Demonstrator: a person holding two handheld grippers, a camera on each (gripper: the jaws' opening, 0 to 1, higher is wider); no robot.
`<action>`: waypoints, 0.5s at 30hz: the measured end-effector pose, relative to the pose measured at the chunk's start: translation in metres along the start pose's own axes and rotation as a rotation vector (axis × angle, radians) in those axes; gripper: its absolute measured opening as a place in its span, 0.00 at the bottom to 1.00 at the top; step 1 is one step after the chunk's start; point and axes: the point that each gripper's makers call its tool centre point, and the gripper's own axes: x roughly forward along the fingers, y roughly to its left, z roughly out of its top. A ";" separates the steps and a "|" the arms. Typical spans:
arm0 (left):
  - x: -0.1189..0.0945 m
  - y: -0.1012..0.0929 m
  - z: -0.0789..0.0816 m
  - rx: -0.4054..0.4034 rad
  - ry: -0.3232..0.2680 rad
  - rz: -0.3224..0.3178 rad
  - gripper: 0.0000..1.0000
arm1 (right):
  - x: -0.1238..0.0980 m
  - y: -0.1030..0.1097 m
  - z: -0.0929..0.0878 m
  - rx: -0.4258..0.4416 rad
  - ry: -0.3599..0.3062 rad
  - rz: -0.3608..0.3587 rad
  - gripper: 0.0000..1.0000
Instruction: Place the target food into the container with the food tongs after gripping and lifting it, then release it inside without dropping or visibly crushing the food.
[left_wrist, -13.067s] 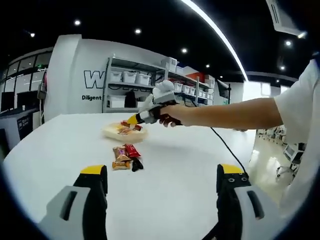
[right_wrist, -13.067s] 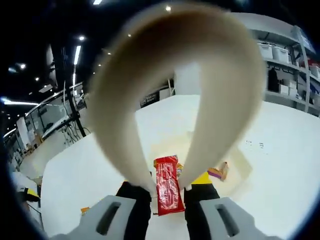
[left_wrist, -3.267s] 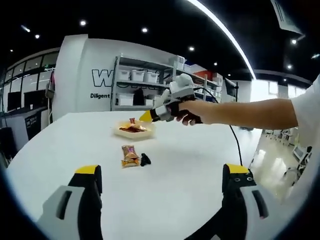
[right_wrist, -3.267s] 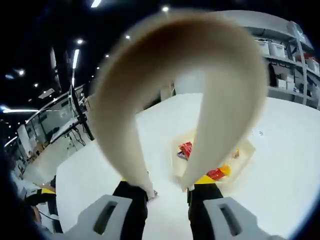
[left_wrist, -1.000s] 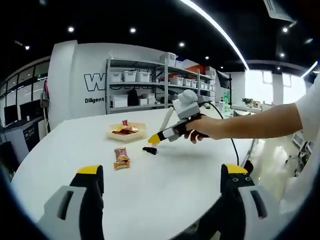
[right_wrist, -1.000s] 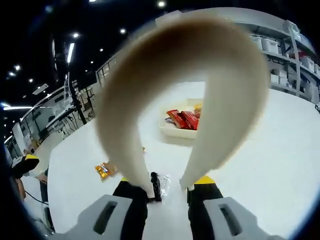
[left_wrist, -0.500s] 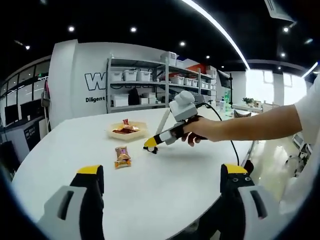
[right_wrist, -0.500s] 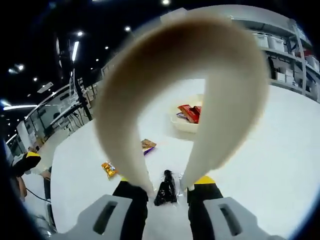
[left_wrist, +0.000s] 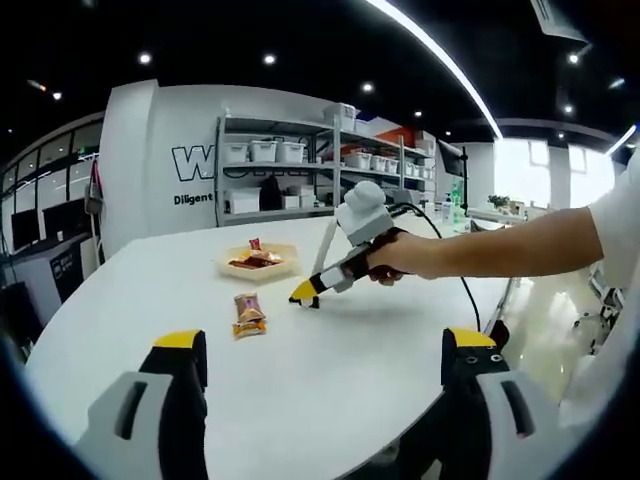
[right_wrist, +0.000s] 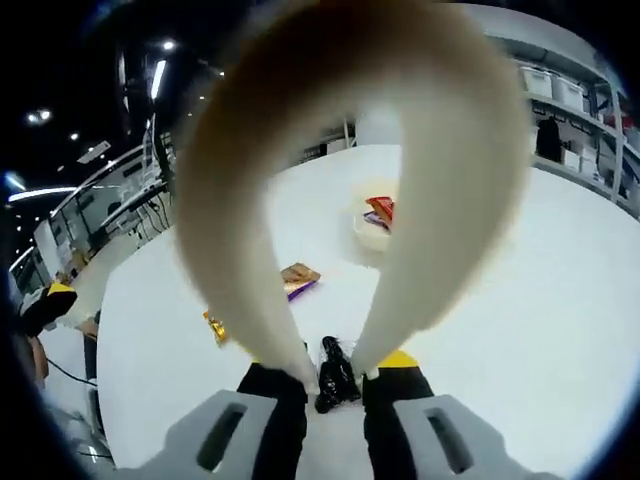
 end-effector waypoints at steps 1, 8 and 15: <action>0.000 0.000 0.001 0.008 0.003 0.001 0.95 | -0.001 -0.001 0.001 0.005 0.000 -0.003 0.14; -0.005 0.006 0.007 0.022 -0.012 0.012 0.95 | -0.020 0.001 0.017 0.025 -0.047 0.021 0.15; -0.003 0.003 0.007 0.019 -0.016 0.007 0.95 | -0.038 -0.011 0.040 -0.011 -0.070 -0.011 0.15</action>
